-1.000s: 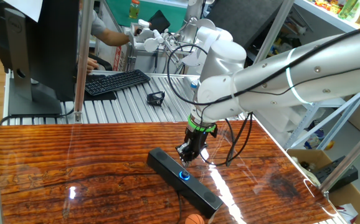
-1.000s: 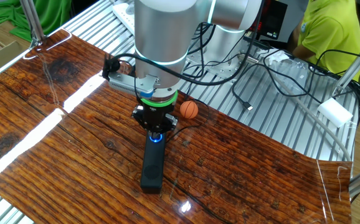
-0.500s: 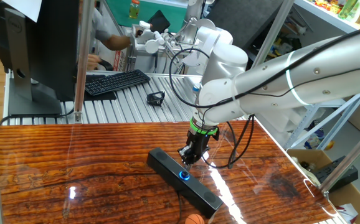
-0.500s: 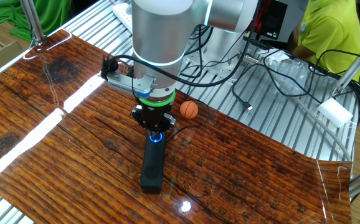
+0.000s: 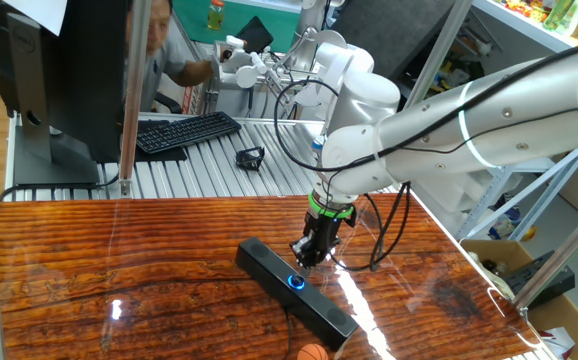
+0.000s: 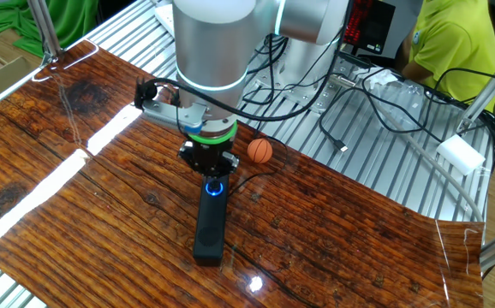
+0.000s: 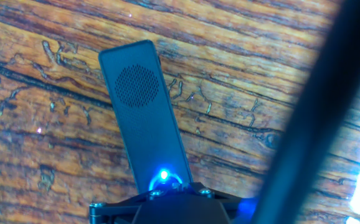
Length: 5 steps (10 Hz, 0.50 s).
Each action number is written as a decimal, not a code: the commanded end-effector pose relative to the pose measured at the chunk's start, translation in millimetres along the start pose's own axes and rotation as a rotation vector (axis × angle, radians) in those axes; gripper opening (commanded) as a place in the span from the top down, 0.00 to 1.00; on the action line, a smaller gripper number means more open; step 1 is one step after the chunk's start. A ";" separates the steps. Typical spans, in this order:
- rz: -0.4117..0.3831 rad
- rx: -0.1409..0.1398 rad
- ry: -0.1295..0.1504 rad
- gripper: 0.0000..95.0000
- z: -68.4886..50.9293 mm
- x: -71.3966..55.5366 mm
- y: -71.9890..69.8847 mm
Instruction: Turn the knob to increase the volume of the speaker
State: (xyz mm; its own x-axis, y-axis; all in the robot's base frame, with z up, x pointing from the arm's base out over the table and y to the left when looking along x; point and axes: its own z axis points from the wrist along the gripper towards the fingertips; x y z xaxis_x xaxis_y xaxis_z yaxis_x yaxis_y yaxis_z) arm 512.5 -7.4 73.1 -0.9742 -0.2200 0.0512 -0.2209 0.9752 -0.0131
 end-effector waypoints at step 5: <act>0.026 -0.005 0.018 1.00 -3.4 8.8 17.3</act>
State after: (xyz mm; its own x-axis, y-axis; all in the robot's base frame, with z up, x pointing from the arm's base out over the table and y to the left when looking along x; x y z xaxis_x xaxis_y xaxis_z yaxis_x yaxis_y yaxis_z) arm 500.6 8.5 77.0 -0.9785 -0.1933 0.0714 -0.1945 0.9808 -0.0103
